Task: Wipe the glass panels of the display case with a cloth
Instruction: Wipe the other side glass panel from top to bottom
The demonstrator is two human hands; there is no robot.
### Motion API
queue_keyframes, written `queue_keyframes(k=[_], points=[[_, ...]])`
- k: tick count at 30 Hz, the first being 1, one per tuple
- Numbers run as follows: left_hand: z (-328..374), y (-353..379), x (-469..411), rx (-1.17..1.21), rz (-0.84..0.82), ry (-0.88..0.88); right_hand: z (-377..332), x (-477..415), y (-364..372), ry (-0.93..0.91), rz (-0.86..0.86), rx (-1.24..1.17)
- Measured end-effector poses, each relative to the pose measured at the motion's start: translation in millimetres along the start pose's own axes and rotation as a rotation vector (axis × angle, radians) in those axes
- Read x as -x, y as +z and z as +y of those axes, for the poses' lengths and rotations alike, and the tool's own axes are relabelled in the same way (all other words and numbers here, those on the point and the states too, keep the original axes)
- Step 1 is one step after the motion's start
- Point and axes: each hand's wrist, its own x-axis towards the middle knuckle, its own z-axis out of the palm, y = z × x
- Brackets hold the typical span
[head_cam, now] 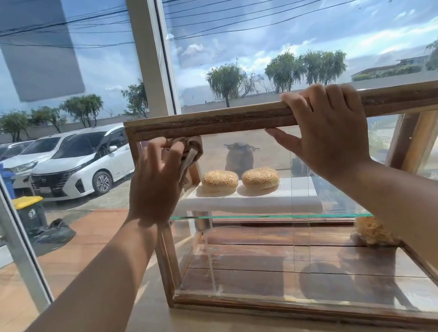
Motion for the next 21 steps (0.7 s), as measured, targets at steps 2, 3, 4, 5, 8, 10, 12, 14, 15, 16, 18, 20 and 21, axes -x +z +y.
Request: queue_keyframes(k=[2,3,4,5,8,10,12,14,15,16,18,20,21], points=[[-5.6,-0.5,5.0,0.009,-0.003,-0.049,-0.5,0.8,-0.5,0.005,-0.003,-0.001],[-4.0,0.8,7.6,0.011,0.01,-0.076,-1.0,0.8,-0.7,0.008,0.0,-0.007],[-0.5,3.1,10.7,0.016,0.026,-0.119,-1.6,0.8,-1.1,0.01,0.001,-0.01],[4.7,6.3,14.9,0.033,0.037,-0.17,-1.8,0.4,-1.1,0.012,0.0,-0.007],[22.7,14.8,38.9,0.129,0.028,-0.355,-2.1,0.0,-1.5,0.01,-0.009,0.007],[34.3,17.9,63.0,0.199,-0.007,-0.475,-2.2,0.1,-1.7,0.013,-0.001,0.004],[47.8,19.6,87.2,0.218,-0.029,-0.526,-2.3,0.0,-1.9,0.013,0.0,0.002],[63.7,19.6,103.4,0.23,-0.056,-0.535,-2.6,0.0,-2.1,0.009,-0.005,0.0],[71.5,18.8,105.9,0.239,-0.07,-0.54,-2.5,0.0,-2.3,0.01,-0.003,0.001],[78.8,18.0,105.2,0.257,-0.076,-0.54,-2.4,0.2,-2.2,0.01,0.001,0.005],[93.4,18.8,97.0,0.32,-0.072,-0.514,-2.0,0.3,-1.2,0.011,0.007,0.01],[111.9,24.2,85.1,0.385,-0.071,-0.457,-2.3,0.6,-0.3,0.014,0.01,0.01],[124.0,27.7,78.7,0.4,-0.069,-0.4,-2.4,0.7,0.1,0.016,0.012,0.012]])
